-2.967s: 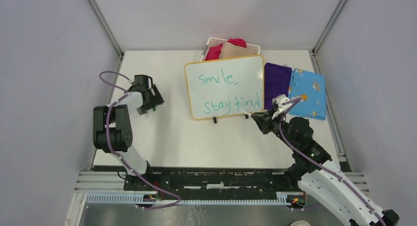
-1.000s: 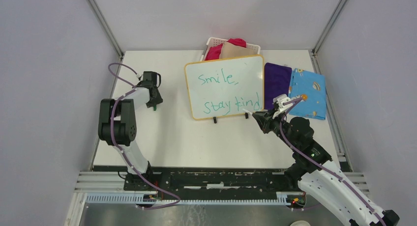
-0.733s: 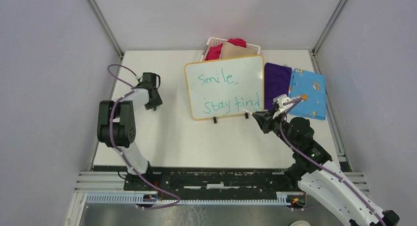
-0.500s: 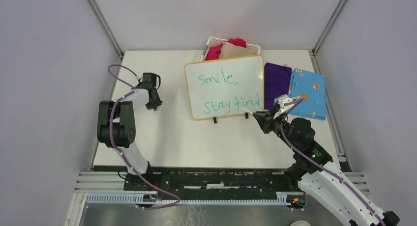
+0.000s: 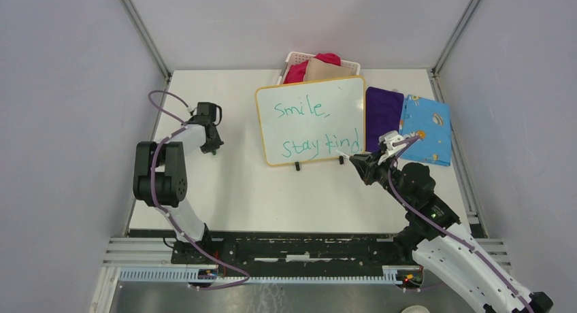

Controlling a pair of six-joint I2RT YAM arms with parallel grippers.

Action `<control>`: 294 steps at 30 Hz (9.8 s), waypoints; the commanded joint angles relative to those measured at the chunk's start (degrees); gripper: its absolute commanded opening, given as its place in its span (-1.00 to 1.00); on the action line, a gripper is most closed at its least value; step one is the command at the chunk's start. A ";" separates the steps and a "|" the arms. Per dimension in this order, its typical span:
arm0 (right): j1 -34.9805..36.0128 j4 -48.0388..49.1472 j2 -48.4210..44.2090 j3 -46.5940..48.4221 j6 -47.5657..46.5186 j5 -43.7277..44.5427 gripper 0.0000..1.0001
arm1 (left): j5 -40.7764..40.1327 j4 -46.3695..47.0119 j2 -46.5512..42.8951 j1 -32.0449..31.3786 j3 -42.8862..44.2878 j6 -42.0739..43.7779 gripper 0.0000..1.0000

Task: Write a sentence on the whiteboard
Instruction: Close the whiteboard marker at the center of the board.

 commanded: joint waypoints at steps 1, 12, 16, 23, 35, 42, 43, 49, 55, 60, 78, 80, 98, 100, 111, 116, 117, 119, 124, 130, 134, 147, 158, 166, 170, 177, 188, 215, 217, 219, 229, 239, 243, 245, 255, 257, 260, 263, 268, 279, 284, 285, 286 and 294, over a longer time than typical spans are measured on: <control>0.25 2.37 0.40 2.04 -0.11 0.15 -1.00 | -3.97 -7.57 -3.27 0.49 -3.28 -0.42 -0.97; 0.23 4.07 1.83 6.13 1.26 0.12 -1.00 | 2.62 -9.82 -26.90 0.44 -0.36 -4.33 -0.96; 0.41 10.38 4.33 8.92 4.40 -5.26 -1.00 | 11.65 -9.17 -35.59 -0.21 0.85 -7.32 -0.96; 10.77 16.43 11.82 17.58 3.21 5.97 -1.00 | 24.35 -1.89 -46.36 -2.09 1.34 -14.06 -0.96; 49.31 48.93 27.41 18.67 -34.88 43.04 -1.00 | 36.10 12.01 -56.92 -3.90 -1.52 -29.22 -0.96; 53.72 78.16 35.76 11.33 -52.40 42.17 -1.00 | 37.05 24.16 -56.70 -9.41 -4.60 -43.63 -0.96; 54.10 81.28 37.07 11.06 -55.10 41.78 -1.00 | 35.57 24.28 -56.82 -10.85 -4.19 -43.87 -0.96; 55.25 91.30 42.66 11.75 -62.35 37.73 -1.00 | 30.51 21.31 -57.73 -15.58 -1.94 -45.38 -0.96; 55.77 94.55 47.18 14.61 -63.33 36.67 -1.00 | 26.30 17.13 -60.52 -17.06 -1.98 -47.19 -0.96; 55.78 93.64 50.25 17.94 -62.12 36.65 -1.00 | 24.98 16.38 -61.90 -18.13 -2.43 -48.17 -0.96; 55.79 89.60 54.74 24.27 -59.27 36.66 -1.00 | 26.17 15.76 -62.99 -20.01 -2.07 -47.39 -0.97; 55.85 89.69 55.02 24.54 -59.19 36.82 -1.00 | 26.38 15.77 -62.99 -20.11 -1.94 -47.14 -0.96; 55.52 90.13 56.47 26.29 -59.27 38.56 -1.00 | 27.07 15.76 -63.92 -20.65 -2.20 -46.88 -0.96; 55.43 90.26 56.48 26.31 -59.27 38.70 -1.00 | 27.11 15.77 -63.96 -20.65 -2.41 -46.82 -0.97; 55.12 91.38 56.81 26.57 -59.57 39.14 -1.00 | 26.86 14.98 -64.23 -20.91 -2.59 -46.12 -0.96; 55.07 91.69 56.82 26.65 -59.71 39.28 -1.00 | 26.93 14.98 -64.40 -20.91 -2.82 -46.07 -0.96; 55.10 91.65 56.92 26.66 -59.71 39.32 -1.00 | 26.93 14.96 -64.42 -20.86 -2.74 -46.05 -0.96; 55.02 91.81 56.96 26.74 -59.80 39.40 -1.00 | 26.99 14.98 -64.41 -20.91 -2.66 -46.07 -0.97; 55.00 91.89 56.99 26.92 -59.87 39.41 -1.00 | 27.11 14.96 -64.45 -21.00 -2.85 -45.96 -0.96; 55.01 91.90 57.09 27.19 -59.74 39.39 -1.00 | 27.25 14.98 -64.49 -21.04 -2.99 -45.83 -0.96; 55.00 91.91 57.36 27.44 -59.71 39.40 -1.00 | 27.53 14.98 -64.45 -21.06 -3.08 -45.67 -0.96; 55.04 92.16 57.10 27.71 -59.54 39.19 -1.00 | 26.90 14.37 -64.39 -21.09 -3.04 -44.78 -0.96; 55.03 92.33 56.24 26.79 -59.19 39.28 -1.00 | 24.98 13.38 -64.69 -21.09 -3.00 -44.31 -0.97; 55.01 91.97 55.94 26.39 -58.75 39.19 -1.00 | 24.56 13.43 -64.16 -21.09 -2.04 -44.35 -0.96; 54.99 91.99 56.04 26.54 -58.75 39.25 -1.00 | 24.92 13.48 -64.05 -21.09 -2.20 -44.52 -0.96; 55.02 92.32 56.61 27.01 -59.07 39.56 -1.00 | 26.66 13.47 -63.97 -21.15 -1.78 -44.58 -0.97; 54.60 92.77 57.70 28.50 -59.24 39.63 -1.00 | 28.51 13.49 -63.79 -21.43 -1.82 -44.53 -0.96; 54.02 90.29 58.87 30.97 -56.92 37.91 -1.00 | 26.05 13.34 -63.31 -21.63 -2.25 -43.98 -0.96; 54.04 90.25 58.85 30.96 -56.88 37.89 -1.00 | 25.47 13.08 -63.37 -21.64 -2.20 -43.94 -0.96; 54.03 90.15 58.92 31.05 -56.83 37.79 -1.00 | 25.48 13.09 -63.18 -21.62 -1.96 -43.76 -0.96; 54.02 89.42 59.43 31.64 -56.68 37.91 -1.00 | 25.05 13.08 -63.10 -21.62 -2.23 -43.74 -0.97; 51.05 94.39 60.87 31.42 -56.42 37.12 -1.00 | 30.17 15.73 -63.77 -21.66 -2.86 -47.16 -0.96; 49.93 98.99 62.96 32.53 -57.77 34.93 -1.00 | 32.08 18.20 -63.71 -21.88 -3.27 -49.51 -0.97; 49.72 101.34 64.27 33.46 -58.75 34.14 -1.00 | 32.75 19.23 -63.62 -22.13 -3.34 -50.33 -0.96; 48.69 107.70 69.00 38.43 -60.01 30.12 -1.00 | 35.47 23.12 -63.72 -22.76 -3.29 -51.83 -0.96; 48.33 107.47 69.14 38.80 -59.05 29.47 -1.00 | 36.39 24.04 -63.77 -22.85 -2.98 -51.25 -0.96; 47.96 106.78 69.35 39.37 -58.18 28.88 -1.00 | 38.09 24.12 -63.93 -23.02 -2.36 -49.70 -0.96; 47.69 106.24 69.71 40.08 -58.04 28.77 -1.00 | 39.45 24.03 -64.84 -23.10 -3.27 -49.43 -0.96; 47.28 104.78 70.42 41.85 -57.60 28.07 -1.00 | 40.82 23.41 -66.29 -23.20 -5.66 -49.46 -0.96; 47.13 100.85 75.15 50.32 -57.76 26.92 -1.00 | 42.10 22.32 -68.15 -23.73 -7.81 -49.67 -0.96; 46.52 98.51 78.14 55.74 -58.20 26.67 -1.00 | 42.11 20.79 -69.09 -23.90 -8.00 -49.25 -0.96; 46.33 98.25 78.47 56.34 -58.17 26.64 -1.00 | 41.90 20.42 -69.33 -23.89 -7.88 -49.04 -0.96; 46.24 98.14 78.60 56.61 -58.35 26.54 -1.00 | 41.50 19.60 -69.59 -23.86 -7.71 -48.69 -0.97; 46.63 99.15 70.64 45.42 -57.05 25.92 -1.00 | 30.63 9.98 -72.23 -23.87 -2.13 -41.44 -0.50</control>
